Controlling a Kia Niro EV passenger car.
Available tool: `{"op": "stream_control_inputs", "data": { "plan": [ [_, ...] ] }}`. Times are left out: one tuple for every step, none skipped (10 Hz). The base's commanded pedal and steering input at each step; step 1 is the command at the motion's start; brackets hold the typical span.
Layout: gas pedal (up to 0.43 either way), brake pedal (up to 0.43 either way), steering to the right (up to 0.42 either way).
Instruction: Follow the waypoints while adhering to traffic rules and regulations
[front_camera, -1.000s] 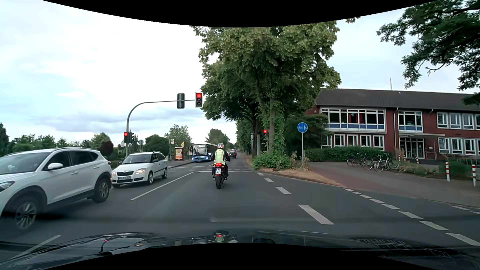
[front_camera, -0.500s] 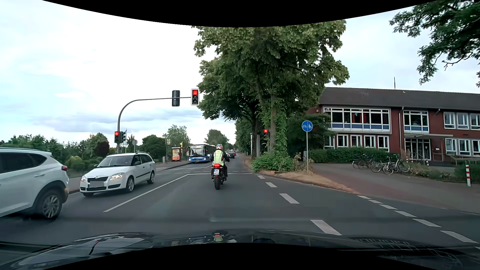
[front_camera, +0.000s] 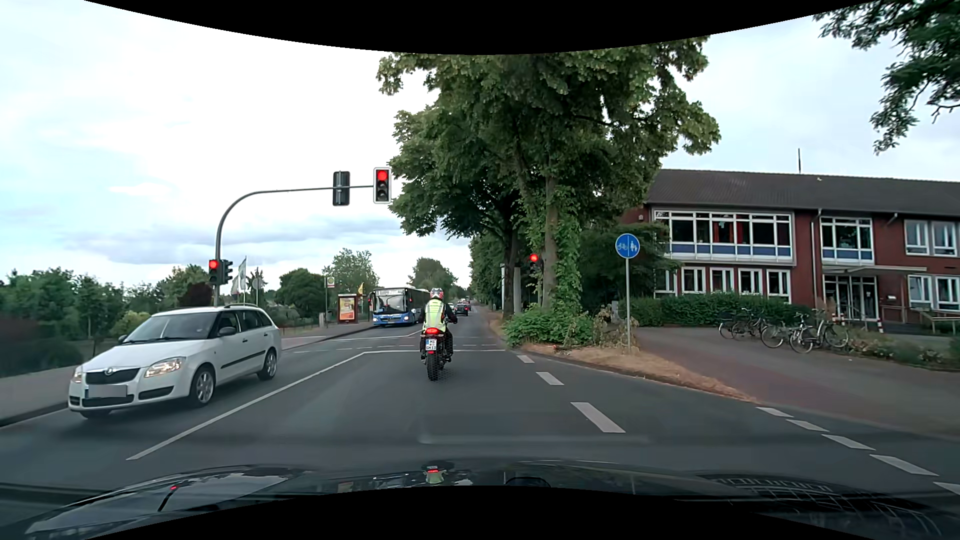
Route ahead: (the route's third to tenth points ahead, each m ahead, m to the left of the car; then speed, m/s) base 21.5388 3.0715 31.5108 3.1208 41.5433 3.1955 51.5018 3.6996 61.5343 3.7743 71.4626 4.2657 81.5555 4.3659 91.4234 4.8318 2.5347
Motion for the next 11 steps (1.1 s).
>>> {"op": "stream_control_inputs", "data": {
  "plan": [
    [0.0, 0.0, -0.044],
    [0.0, 0.0, -0.043],
    [0.0, 0.0, -0.043],
    [0.0, 0.0, -0.043],
    [0.0, 0.0, -0.043],
    [0.0, 0.0, -0.043],
    [0.0, 0.0, -0.043],
    [0.0, 0.018, -0.043],
    [0.0, 0.067, -0.043],
    [0.0, 0.104, -0.043],
    [0.0, 0.146, -0.043]
  ]
}}
